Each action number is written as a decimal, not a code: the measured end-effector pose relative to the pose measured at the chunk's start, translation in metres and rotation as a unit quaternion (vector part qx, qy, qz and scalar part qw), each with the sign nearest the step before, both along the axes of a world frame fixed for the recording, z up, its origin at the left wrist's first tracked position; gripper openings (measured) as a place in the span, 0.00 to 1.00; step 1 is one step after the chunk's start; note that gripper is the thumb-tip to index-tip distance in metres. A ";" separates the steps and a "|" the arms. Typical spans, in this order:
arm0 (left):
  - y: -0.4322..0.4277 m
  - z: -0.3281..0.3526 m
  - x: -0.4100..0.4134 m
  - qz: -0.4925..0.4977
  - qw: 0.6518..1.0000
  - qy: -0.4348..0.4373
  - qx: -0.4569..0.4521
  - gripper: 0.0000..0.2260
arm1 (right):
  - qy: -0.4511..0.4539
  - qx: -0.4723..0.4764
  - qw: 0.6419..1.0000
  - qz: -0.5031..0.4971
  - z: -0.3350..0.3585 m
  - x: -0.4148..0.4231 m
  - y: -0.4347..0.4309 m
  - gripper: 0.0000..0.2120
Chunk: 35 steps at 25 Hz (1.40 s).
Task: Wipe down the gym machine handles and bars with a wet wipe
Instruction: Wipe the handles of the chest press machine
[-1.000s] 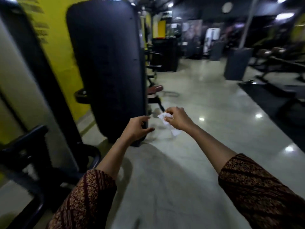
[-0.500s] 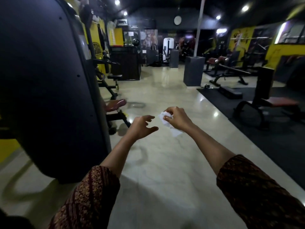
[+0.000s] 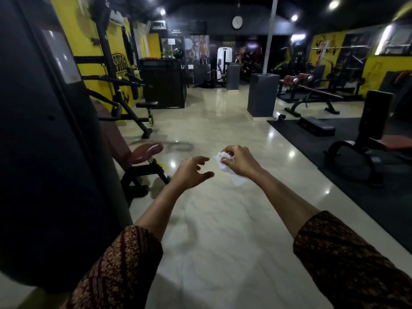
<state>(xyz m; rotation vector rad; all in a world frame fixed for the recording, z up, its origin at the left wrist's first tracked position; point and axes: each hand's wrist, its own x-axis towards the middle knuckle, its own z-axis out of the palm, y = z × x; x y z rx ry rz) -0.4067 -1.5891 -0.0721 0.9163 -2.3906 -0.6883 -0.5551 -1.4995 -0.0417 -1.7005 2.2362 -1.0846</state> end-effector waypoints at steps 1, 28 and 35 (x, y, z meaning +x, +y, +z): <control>-0.026 -0.002 -0.016 0.001 1.000 0.000 -0.004 0.25 | 0.002 -0.001 1.000 0.004 -0.003 -0.017 -0.027 0.11; -0.632 -0.012 -0.113 0.187 0.982 0.001 0.035 0.21 | -0.012 0.025 0.983 0.184 -0.026 -0.134 -0.706 0.09; -0.722 -0.018 -0.107 0.280 0.960 -0.004 0.009 0.22 | -0.009 0.017 0.956 0.292 -0.035 -0.132 -0.829 0.07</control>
